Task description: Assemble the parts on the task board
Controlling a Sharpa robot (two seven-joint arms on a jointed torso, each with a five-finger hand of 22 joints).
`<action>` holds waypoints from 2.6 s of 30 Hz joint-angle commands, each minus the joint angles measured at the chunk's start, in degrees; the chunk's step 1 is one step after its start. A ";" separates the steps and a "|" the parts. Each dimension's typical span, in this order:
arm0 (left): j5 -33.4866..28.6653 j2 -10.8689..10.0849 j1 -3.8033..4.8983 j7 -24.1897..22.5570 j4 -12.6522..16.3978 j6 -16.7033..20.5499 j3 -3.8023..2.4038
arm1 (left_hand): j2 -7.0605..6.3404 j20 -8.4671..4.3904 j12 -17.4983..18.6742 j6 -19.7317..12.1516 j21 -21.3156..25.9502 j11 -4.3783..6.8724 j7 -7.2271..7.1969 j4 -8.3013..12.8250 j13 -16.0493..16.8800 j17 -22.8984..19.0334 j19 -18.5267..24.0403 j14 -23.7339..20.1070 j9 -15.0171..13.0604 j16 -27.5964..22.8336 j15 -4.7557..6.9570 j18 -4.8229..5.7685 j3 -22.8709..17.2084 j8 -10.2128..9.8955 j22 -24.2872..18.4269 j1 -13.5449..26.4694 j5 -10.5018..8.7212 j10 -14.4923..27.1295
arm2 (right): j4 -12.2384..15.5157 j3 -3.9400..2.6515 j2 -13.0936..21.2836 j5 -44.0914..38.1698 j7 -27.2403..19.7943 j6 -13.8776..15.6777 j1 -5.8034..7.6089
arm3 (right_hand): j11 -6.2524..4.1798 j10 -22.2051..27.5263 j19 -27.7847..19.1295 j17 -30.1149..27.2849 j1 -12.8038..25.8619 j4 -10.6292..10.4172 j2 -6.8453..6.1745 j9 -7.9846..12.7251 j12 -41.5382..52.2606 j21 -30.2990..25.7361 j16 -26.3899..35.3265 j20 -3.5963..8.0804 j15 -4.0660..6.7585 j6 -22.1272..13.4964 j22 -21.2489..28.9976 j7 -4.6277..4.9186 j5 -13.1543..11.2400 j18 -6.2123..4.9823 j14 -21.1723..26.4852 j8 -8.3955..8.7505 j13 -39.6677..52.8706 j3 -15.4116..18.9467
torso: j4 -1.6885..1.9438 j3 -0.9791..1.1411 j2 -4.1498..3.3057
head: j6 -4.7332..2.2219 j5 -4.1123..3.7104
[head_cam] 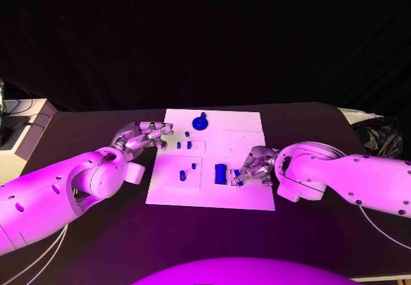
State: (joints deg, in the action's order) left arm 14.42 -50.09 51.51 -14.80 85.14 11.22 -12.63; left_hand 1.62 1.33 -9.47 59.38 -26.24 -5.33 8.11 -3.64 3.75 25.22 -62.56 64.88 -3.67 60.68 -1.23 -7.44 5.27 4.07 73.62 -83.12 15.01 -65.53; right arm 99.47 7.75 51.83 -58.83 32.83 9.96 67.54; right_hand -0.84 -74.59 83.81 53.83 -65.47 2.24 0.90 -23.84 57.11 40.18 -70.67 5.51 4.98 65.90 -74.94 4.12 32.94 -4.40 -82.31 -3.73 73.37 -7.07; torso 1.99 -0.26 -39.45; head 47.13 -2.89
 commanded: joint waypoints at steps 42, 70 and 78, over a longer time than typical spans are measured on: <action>0.14 0.07 -0.01 0.00 0.07 -1.23 -0.04 | 0.45 0.02 -0.22 -0.15 0.40 0.01 0.19 -0.39 -0.02 -0.09 -0.53 -0.47 -0.03 0.08 -0.01 -0.03 0.17 -0.11 0.13 0.10 0.24 0.40 | -1.77 -0.06 -1.19 10.80 2.62 1.38 0.98 | -0.71 -0.77 1.79 -0.27 0.30 8.75 0.30 -0.28 -0.11 -0.72 0.15 0.27 0.13 0.36 -5.06 -0.19 0.34 -0.52 -0.14 -0.16 0.02 -7.90 | 0.00 -0.01 0.00 | 0.30 -0.08; 0.14 -0.02 -0.01 0.04 0.08 -1.18 -0.04 | 0.44 0.02 -0.24 -0.18 0.49 0.00 0.20 -0.47 -0.02 -0.11 -0.58 -0.47 -0.02 0.05 -0.01 -0.03 0.21 -0.11 0.19 0.11 0.27 0.43 | -2.38 0.05 -1.78 8.94 2.67 1.04 0.30 | -0.71 -0.92 2.08 -0.34 0.66 4.75 0.34 2.27 -0.03 -1.42 0.13 0.30 0.11 0.83 -5.04 -0.52 -4.95 -0.38 -0.18 -0.07 0.16 0.19 | -0.01 0.00 -0.03 | 0.35 0.00; 0.14 -0.10 -0.01 0.07 0.12 -1.15 -0.04 | 0.44 0.03 -0.25 -0.20 0.53 0.00 0.20 -0.50 -0.02 -0.12 -0.59 -0.47 -0.02 0.04 -0.01 -0.04 0.22 -0.12 0.21 0.11 0.28 0.44 | -2.21 0.05 -1.88 9.16 2.44 1.34 0.30 | -0.59 -1.09 2.17 -0.31 2.05 1.21 0.12 2.98 0.13 -1.54 0.06 0.21 0.01 1.00 -5.04 -0.47 -5.92 -0.42 -0.19 -0.08 0.20 4.88 | 0.02 0.01 -0.01 | 0.40 0.03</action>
State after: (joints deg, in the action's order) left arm 14.42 -50.22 51.51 -14.45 85.10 10.91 -12.63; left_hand 1.62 1.55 -9.47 59.38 -26.02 -5.33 8.11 -3.80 3.75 25.19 -62.78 64.89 -3.67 60.68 -1.23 -7.44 5.44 4.07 73.78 -83.12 15.01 -65.54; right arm 97.15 7.71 50.11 -49.16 35.47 11.45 68.02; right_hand -1.21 -75.26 83.80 53.49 -64.55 3.62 1.65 -20.93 57.10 39.03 -70.67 5.51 4.89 66.46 -74.94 3.61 27.25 -4.31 -82.42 -3.75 73.51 -2.57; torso 1.99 -0.25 -39.48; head 47.46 -2.87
